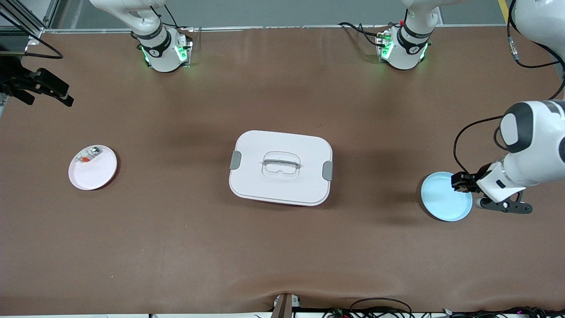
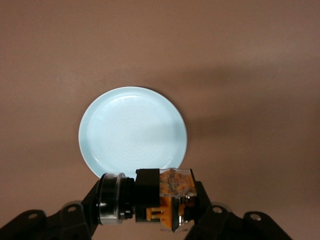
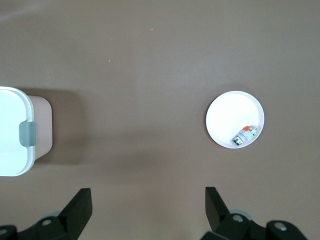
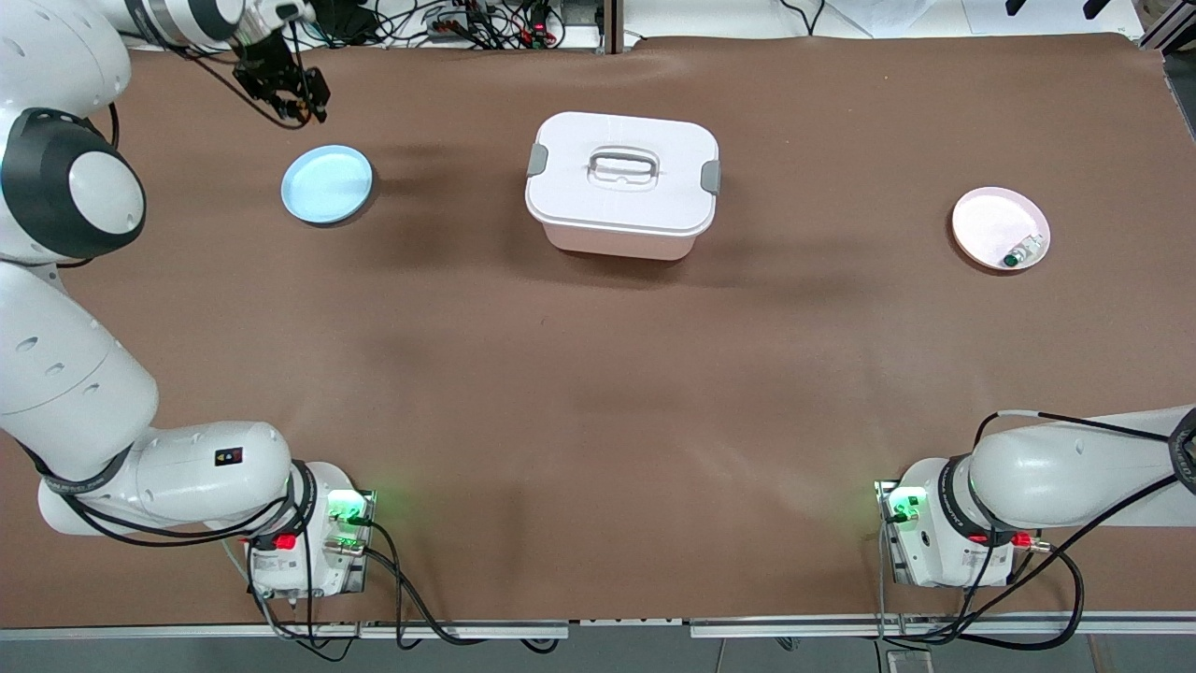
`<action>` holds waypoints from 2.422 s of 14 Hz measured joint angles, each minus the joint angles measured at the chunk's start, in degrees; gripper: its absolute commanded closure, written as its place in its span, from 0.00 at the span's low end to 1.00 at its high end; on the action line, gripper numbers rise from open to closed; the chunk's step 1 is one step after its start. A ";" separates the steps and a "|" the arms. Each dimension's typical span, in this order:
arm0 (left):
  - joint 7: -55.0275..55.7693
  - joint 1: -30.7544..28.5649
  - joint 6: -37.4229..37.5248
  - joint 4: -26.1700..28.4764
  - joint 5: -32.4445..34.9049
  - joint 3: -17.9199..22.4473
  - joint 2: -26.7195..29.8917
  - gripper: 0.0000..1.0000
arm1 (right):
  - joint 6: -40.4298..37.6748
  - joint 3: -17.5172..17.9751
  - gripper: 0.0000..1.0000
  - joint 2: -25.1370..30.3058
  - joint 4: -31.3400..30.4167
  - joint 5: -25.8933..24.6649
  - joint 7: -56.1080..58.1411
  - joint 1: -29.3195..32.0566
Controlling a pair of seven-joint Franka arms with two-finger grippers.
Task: Transfer orange switch to right arm and place
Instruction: 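Lift the switch off the blue plate with the left gripper, then carry the switch over the white box with the left gripper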
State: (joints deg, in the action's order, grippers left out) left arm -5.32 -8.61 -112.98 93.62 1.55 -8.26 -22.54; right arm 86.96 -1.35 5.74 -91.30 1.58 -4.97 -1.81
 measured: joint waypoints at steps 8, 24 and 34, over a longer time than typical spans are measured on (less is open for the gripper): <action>26.18 0.13 4.95 -6.53 -1.55 -7.85 0.22 0.81 | 0.43 -0.26 0.00 0.00 0.00 0.03 0.00 0.39; 68.22 1.16 4.97 -7.39 -6.02 -23.82 0.33 0.81 | 0.88 -0.49 0.00 0.00 -0.01 0.28 0.00 0.65; 98.20 11.92 -4.01 -7.42 -7.69 -24.42 -0.36 0.81 | 4.27 -0.48 0.00 -0.09 -0.11 0.68 -0.04 0.67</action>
State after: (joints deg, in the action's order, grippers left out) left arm 92.88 3.32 -116.99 86.19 -6.14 -32.68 -22.90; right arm 91.23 -1.83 5.65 -91.42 2.26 -5.01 -1.15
